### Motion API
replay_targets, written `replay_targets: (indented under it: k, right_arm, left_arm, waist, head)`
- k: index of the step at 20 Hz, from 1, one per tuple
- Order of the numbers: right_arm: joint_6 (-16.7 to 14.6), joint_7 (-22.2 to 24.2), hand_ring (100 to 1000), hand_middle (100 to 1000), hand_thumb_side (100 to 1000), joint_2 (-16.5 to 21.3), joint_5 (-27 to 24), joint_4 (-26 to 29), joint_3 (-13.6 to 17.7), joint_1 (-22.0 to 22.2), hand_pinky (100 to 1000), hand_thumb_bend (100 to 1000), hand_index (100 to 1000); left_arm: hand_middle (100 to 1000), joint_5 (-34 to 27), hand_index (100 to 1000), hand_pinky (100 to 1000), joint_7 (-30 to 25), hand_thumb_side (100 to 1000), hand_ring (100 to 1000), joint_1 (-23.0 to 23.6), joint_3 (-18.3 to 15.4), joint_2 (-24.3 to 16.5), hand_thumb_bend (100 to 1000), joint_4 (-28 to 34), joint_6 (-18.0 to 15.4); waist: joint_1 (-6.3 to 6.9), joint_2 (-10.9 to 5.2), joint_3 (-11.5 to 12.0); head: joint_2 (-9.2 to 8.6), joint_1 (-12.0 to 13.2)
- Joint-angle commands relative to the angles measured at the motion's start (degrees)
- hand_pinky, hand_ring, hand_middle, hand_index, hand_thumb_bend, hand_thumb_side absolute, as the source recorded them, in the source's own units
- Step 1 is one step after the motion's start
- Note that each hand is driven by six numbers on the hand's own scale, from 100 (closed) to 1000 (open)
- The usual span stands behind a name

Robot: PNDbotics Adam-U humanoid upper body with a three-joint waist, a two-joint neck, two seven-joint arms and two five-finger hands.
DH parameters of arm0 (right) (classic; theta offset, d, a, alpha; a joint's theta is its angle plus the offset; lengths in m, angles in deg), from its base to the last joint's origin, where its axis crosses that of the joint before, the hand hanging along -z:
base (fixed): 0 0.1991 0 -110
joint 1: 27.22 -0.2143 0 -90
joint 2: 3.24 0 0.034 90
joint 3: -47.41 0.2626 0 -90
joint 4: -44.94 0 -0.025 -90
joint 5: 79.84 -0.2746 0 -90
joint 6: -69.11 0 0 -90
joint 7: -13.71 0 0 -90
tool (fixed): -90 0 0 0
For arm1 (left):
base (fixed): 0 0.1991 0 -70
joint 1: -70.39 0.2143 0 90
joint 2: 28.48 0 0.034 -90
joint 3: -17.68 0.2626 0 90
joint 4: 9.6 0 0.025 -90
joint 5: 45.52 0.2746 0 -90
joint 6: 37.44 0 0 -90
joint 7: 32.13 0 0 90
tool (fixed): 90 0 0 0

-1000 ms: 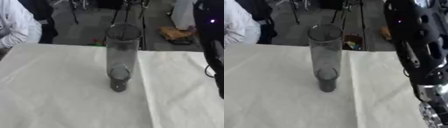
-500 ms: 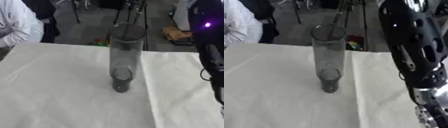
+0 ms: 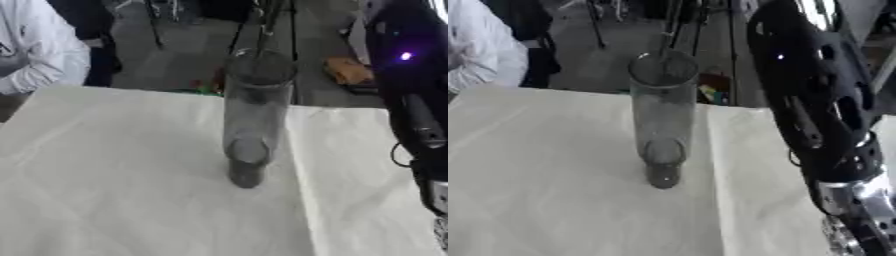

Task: Arrange flowers into the vase.

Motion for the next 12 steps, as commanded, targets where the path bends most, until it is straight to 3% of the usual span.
replay_targets:
  k: [1,12]
  right_arm:
    - [0.23,0.52,151,100,116,0.31,0.31,0.68,-0.15,-0.8,100,100,125]
    - [2.31,1.07,155,100,113,0.07,1.81,-0.4,-1.03,0.35,100,100,125]
  left_arm:
    - [732,-0.17,808,491,-0.01,964,763,-0.64,0.17,-0.46,209,0.98,-0.23]
    - [733,-0.2,809,489,0.21,965,764,-0.68,0.1,-0.32,208,0.98,-0.23]
  waist:
    - [0.37,-1.03,-0.03]
    - [0.37,-0.43,-0.47]
  head:
    - [-0.75,0.21]
    - [-0.63,0.93]
